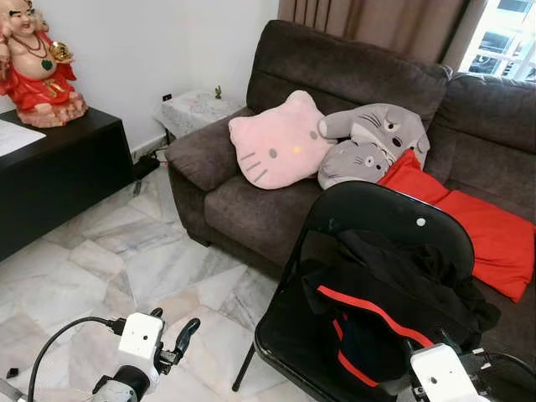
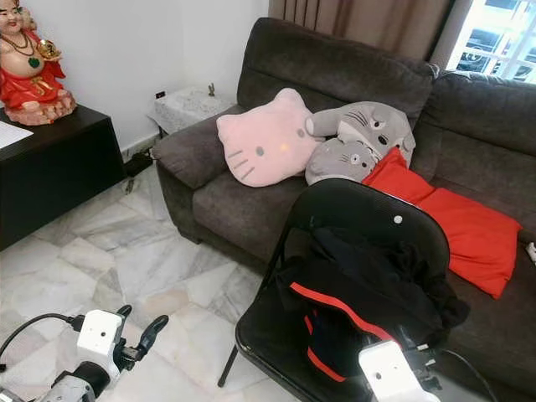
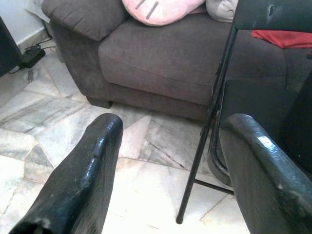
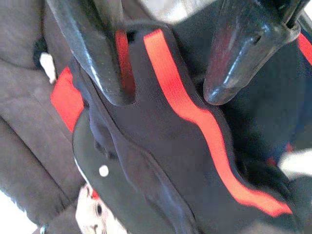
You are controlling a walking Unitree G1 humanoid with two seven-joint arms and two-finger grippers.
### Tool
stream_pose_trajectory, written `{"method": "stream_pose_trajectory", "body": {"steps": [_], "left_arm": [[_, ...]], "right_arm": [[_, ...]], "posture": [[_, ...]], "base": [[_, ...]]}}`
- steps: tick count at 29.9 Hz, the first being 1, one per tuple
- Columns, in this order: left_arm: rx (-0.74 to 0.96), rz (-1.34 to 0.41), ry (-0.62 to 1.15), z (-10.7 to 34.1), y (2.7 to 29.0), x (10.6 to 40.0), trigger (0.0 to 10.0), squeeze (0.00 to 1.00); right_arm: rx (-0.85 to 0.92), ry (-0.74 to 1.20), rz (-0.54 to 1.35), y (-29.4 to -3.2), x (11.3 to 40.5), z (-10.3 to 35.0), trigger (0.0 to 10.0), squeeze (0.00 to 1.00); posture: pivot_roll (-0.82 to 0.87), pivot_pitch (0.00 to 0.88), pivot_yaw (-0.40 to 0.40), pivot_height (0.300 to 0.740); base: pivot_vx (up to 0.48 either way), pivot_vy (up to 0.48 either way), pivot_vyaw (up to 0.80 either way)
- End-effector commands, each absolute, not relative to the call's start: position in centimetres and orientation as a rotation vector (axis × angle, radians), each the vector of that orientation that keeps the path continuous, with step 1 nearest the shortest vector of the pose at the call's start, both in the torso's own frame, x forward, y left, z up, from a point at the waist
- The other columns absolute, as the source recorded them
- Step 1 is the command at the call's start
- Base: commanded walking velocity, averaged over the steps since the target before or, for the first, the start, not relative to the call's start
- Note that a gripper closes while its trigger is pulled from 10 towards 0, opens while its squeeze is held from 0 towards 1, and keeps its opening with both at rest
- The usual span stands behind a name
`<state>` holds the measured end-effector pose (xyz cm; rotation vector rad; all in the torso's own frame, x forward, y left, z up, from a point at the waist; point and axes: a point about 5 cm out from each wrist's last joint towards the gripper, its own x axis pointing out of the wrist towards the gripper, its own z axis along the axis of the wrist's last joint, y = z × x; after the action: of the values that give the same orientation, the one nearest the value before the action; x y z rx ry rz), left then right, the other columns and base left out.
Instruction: Hang hanger
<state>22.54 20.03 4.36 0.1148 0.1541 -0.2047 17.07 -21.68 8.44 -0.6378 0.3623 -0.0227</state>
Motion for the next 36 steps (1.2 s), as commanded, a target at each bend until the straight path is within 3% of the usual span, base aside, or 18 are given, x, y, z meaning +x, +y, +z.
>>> {"method": "stream_pose_trajectory", "body": {"steps": [1,14,36], "left_arm": [[0.12,-0.221,0.16,4.0,19.7,22.5,10.0,0.0],[0.122,-0.235,0.16,3.9,19.3,22.7,10.0,0.0],[0.119,-0.229,0.164,3.6,19.4,22.5,10.0,0.0]], "right_arm": [[-0.64,0.395,-0.056,-22.3,17.0,8.5,10.0,0.0],[-0.659,0.464,-0.015,-22.5,17.6,7.7,10.0,0.0],[-0.699,0.446,-0.124,-24.2,18.5,8.2,10.0,0.0]], "posture": [[-0.05,0.025,-0.076,0.74],[-0.06,0.013,-0.08,0.74],[-0.06,0.027,-0.083,0.74]], "base": [[0.0,0.0,0.0],[0.0,0.0,0.0],[0.0,0.0,0.0]]}}
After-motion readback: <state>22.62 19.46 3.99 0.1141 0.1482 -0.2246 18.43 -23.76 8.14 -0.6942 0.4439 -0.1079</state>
